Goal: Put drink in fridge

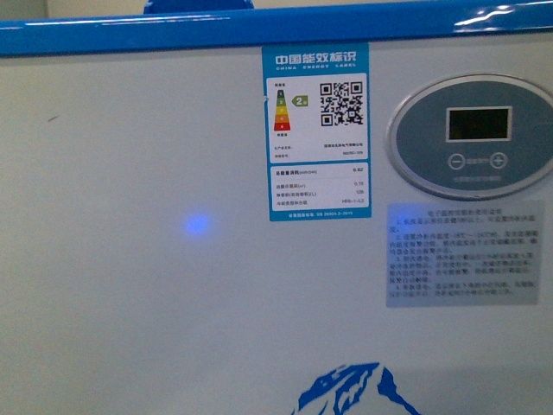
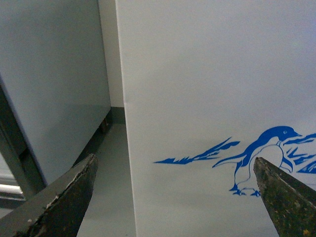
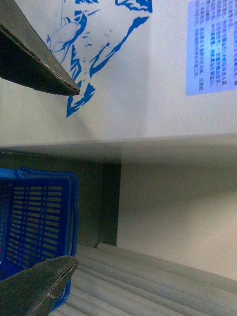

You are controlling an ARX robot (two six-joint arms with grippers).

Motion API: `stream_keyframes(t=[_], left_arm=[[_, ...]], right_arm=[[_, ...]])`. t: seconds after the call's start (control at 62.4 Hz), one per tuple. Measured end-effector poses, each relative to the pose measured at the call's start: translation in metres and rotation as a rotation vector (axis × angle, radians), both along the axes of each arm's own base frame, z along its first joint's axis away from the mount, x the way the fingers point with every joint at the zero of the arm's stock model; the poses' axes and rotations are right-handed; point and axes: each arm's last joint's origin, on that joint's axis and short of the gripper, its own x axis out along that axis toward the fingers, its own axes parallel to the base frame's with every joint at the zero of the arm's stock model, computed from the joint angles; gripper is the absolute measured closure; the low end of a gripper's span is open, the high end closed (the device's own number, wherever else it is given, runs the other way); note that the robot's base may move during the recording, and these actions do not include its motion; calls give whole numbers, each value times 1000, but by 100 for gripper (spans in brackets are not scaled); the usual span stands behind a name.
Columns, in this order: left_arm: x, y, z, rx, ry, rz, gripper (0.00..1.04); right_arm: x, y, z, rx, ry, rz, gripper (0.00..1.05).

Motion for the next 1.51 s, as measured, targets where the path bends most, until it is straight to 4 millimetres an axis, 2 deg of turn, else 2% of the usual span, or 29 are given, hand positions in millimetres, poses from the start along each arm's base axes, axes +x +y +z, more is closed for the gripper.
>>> stream_keyframes(t=[0.144, 0.208, 0.272, 0.321, 0.401, 0.481, 0.593, 0.737, 0.785, 0.93, 1.218, 1.507], left_arm=[[0, 0, 0, 0, 0, 2, 8], [0, 0, 0, 0, 0, 1, 8], [0, 0, 0, 0, 0, 1, 8], [0, 0, 0, 0, 0, 2, 8], [0, 0, 0, 0, 0, 1, 8], [0, 0, 0, 0, 0, 2, 8], [0, 0, 0, 0, 0, 2, 8], [0, 0, 0, 0, 0, 2, 8], [0, 0, 0, 0, 0, 2, 8], [0, 0, 0, 0, 0, 2, 8], [0, 0, 0, 0, 0, 2, 8], [0, 0, 0, 0, 0, 2, 8]], right_arm=[[1, 0, -1, 12, 26, -20, 8], [1, -2, -1, 70, 186, -130, 8], [6, -13, -1, 181, 487, -407, 8], [17, -25, -11, 280, 634, -559, 8], [32, -43, -26, 386, 728, -695, 8], [44, -54, -38, 429, 766, -770, 8], [75, -74, -73, 520, 847, -865, 8], [111, -89, -128, 651, 934, -934, 8], [117, -91, -137, 667, 943, -946, 8], [150, -94, -179, 729, 953, -989, 8], [190, -92, -230, 750, 936, -985, 8], [222, -93, -263, 763, 933, -936, 8]])
